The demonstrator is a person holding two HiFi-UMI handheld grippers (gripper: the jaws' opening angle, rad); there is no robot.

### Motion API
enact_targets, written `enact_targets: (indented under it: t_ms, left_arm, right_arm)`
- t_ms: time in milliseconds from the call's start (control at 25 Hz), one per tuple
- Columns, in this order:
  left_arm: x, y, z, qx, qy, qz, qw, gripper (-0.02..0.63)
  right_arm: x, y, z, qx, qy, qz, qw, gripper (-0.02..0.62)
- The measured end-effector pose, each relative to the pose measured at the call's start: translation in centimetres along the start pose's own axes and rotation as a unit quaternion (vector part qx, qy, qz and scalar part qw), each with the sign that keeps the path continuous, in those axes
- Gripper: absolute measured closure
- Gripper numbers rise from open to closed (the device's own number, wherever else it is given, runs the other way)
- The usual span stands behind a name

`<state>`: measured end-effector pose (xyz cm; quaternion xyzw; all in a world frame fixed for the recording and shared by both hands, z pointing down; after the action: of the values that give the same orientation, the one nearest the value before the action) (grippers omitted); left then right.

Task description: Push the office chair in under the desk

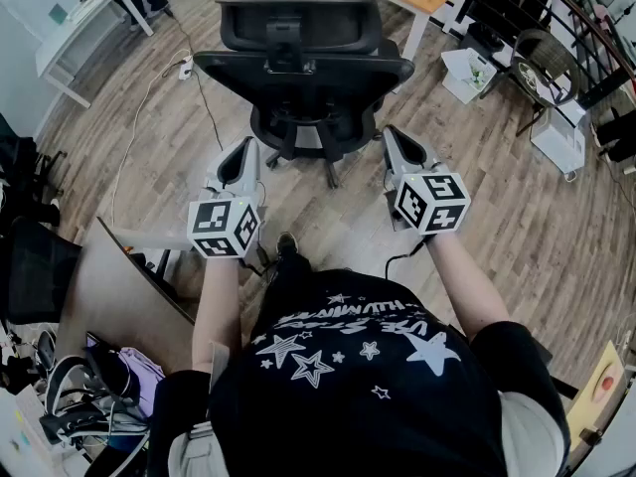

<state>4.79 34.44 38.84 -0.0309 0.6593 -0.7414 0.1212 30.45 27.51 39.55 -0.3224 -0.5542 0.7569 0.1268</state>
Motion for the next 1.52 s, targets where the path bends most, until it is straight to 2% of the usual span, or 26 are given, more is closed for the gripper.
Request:
enact_targets:
  t_ms: [360,640,840,1000,1160,1320,1520]
  left_arm:
    - [-0.3,-0.2,-0.1,0.002,0.003,0.001,1.0,0.604]
    - [-0.7,-0.5,-0.4,0.007,0.008,-0.002,0.9999,0.604]
    - [-0.8,-0.7,-0.6,0.009,0.013,0.002,0.9999,0.604]
    - [-0.4,-1.2,-1.4,0.014,0.03,0.0,0.9994,0.604]
    - [0.5,-0.4,-0.5,0.006,0.036,0.008,0.9993,0.604]
    - [1.6,-0.2,1.6,0.005,0.021,0.002,0.9998,0.604]
    - [3.1,0.0,5.1,0.008,0.001,0.009,0.9999,0.604]
  right_arm:
    - [-0.2,-0.4,-0.3,0.003,0.001,-0.004,1.0,0.594]
    - [0.4,-0.4,-0.6,0.007,0.018,-0.022,1.0,0.594]
    - [-0.7,-0.3,-0.7,-0.013,0.004,0.011,1.0,0.594]
    - [-1.4,-1.4,-1.1,0.001,0.005,0.021,1.0,0.594]
    - [-1.9,-1.1,-0.6,0.007,0.003,0.004,1.0,0.593]
    - [-2.8,0.4,0.9,-0.012,-0.032,-0.037,0.999,0.592]
    - [-3.4,1.8,3.4,-0.014,-0.053,-0.065,0.996,0.592]
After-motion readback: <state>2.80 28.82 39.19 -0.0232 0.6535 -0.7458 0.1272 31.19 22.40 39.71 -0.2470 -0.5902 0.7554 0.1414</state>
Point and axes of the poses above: the fingertips, and each gripper's own axes: z forward along the fingers, x to its left, y out of its top, the point moved 3 cm from there along -z, backward along the fingers, and after that the axes turned 10 degrees about z, right-handed, at the moved point
